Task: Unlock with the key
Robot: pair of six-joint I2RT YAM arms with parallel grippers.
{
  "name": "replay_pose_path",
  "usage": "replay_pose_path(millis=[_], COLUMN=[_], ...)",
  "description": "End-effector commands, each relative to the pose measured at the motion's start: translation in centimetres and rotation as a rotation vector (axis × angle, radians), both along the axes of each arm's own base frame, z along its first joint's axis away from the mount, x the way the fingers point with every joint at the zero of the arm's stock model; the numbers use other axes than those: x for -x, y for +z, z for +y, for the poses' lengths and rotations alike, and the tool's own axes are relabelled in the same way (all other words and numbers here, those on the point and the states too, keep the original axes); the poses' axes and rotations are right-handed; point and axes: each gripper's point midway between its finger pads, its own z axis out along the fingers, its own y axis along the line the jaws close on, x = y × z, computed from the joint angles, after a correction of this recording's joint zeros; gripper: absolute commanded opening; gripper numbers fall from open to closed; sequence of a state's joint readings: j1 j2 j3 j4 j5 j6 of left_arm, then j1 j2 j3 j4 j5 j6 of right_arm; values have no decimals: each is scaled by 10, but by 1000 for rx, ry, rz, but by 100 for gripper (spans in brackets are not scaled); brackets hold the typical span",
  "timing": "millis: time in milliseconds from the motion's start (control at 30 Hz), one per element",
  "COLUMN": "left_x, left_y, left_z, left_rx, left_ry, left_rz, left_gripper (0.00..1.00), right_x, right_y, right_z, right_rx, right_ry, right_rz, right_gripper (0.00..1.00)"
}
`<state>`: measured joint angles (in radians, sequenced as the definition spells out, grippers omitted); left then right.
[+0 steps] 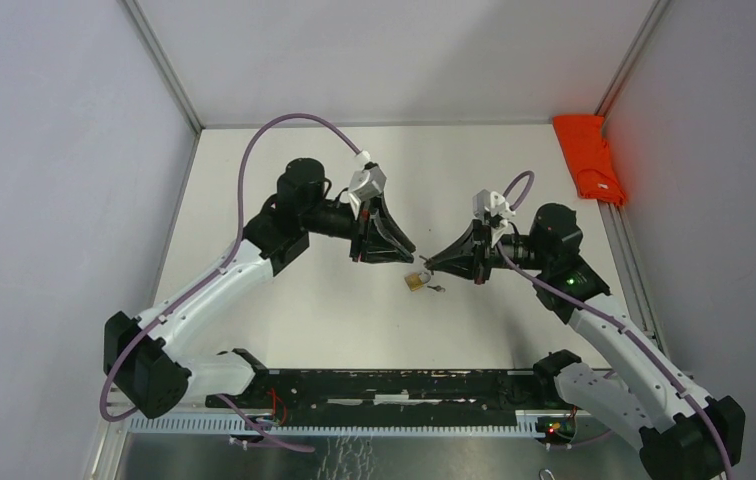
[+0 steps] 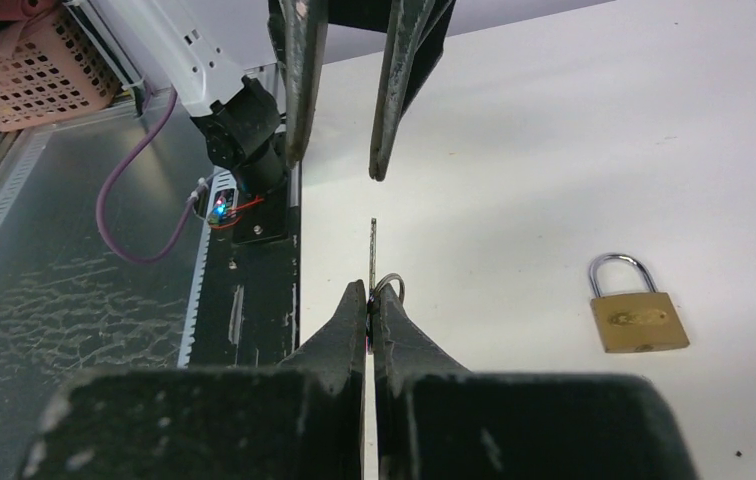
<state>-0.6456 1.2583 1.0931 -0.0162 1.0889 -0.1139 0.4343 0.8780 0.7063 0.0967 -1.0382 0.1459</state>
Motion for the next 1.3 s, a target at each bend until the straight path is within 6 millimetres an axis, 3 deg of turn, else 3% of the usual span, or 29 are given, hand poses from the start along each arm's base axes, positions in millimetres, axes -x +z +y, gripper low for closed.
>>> replay_pose_path(millis=[0, 533, 833, 1100, 1267], left_x=[13, 10, 6, 7, 8], left_y=[17, 8, 1, 2, 0], left_z=[5, 0, -7, -10, -12], left_rx=[37, 7, -4, 1, -3], left_ry=[-70, -69, -63, -54, -51], left_rz=[-64, -38, -22, -19, -17], left_gripper=[36, 41, 41, 36, 27], right_x=[6, 0, 0, -1, -1], right_y=[6, 28, 29, 24, 28], right_z=[5, 14, 17, 20, 21], right_rx=[-9, -32, -35, -28, -37], right_ry=[31, 23, 27, 29, 34], right_rz=[-32, -47, -43, -30, -31], right_gripper=[0, 0, 0, 0, 0])
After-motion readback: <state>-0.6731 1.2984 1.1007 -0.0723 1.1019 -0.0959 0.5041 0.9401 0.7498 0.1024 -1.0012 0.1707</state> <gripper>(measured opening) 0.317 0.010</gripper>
